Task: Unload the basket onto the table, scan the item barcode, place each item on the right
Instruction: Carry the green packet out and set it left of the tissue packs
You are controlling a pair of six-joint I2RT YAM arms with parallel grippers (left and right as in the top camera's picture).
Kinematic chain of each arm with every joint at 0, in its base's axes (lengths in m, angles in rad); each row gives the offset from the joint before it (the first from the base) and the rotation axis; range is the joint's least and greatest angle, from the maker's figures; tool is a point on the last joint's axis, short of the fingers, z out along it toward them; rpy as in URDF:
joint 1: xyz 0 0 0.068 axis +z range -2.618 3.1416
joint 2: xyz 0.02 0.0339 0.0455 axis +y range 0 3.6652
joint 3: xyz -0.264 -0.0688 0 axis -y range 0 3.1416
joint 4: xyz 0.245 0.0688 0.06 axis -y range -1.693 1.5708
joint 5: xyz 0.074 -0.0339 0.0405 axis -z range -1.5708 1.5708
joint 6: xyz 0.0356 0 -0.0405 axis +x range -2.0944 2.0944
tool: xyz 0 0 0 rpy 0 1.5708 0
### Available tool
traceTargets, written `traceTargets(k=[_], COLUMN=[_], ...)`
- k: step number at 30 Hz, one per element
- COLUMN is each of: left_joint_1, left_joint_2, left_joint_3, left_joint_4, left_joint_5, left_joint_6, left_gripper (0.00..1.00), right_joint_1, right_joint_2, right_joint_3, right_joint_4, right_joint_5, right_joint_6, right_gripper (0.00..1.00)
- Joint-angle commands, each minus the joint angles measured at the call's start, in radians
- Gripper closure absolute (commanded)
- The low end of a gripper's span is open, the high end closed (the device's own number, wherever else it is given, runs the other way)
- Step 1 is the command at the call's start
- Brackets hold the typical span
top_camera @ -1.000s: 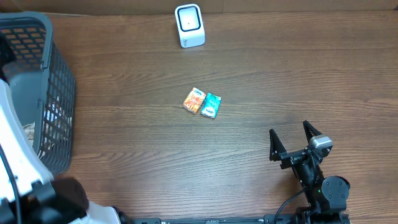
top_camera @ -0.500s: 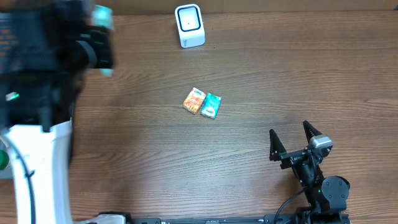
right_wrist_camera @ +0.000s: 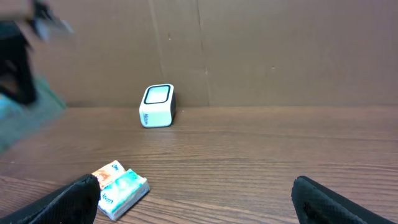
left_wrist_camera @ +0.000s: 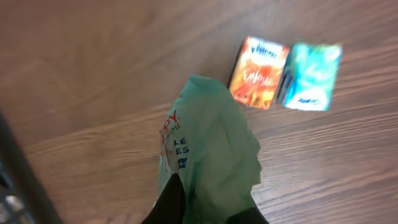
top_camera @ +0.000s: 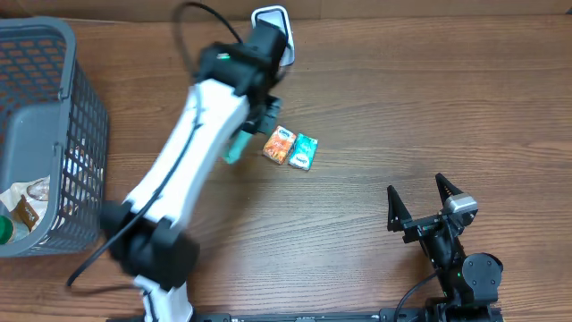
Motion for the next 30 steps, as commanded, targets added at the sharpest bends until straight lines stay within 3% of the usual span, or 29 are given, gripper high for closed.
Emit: traceTargets(k=[1, 9, 16, 17, 18, 19, 21, 23, 28, 30], left_joint_1=[-0.021, -0.033, -0.034, -0.034, -0.034, -0.033, -0.033, -0.03, -0.024, -0.024], left_joint_2=[0.108, 0.301, 0.312, 0.311, 0.311, 0.311, 0.311, 0.311, 0.31, 0.31], left_joint_3=[0.008, 0.008, 0.01, 0.011, 0.016, 0.024, 0.05, 0.1, 0.332, 0.466], left_joint_4=[0.0, 0.0, 0.026, 0.03, 0.03, 0.03, 0.021, 0.002, -0.094, -0.15], left_joint_5=[-0.05, -0.035, -0.009, -0.001, 0.005, 0.011, 0.011, 0.011, 0.011, 0.011], left_joint_6=[-0.069, -0.092, -0.107, -0.108, -0.108, -0.107, -0.107, -0.107, -0.106, -0.106], left_gripper=[0.96, 0.96, 0.95, 0.91, 0.76, 0.55, 0.39, 0.32, 0.29, 0.22], right_joint_1=[0.004, 0.004, 0.004, 0.004, 0.004, 0.004, 0.004, 0.004, 0.004, 0.004], right_joint_2=[-0.007, -0.007, -0.007, -0.007, -0.007, -0.007, -0.007, -0.007, -0.007, -0.007], right_joint_3=[-0.011, -0.011, -0.011, -0.011, -0.011, -0.011, -0.011, -0.011, -0.011, -0.011], right_joint_4=[0.005, 0.005, 0.005, 0.005, 0.005, 0.005, 0.005, 0.005, 0.005, 0.005], right_joint_5=[-0.005, -0.005, -0.005, -0.005, -0.005, -0.005, -0.005, -0.005, -0.005, -0.005], right_joint_6=[0.004, 0.005, 0.004, 0.004, 0.004, 0.004, 0.004, 0.004, 0.004, 0.004], right_gripper=[0.0, 0.0, 0.0, 0.0, 0.0, 0.0, 0.0, 0.0, 0.0, 0.0])
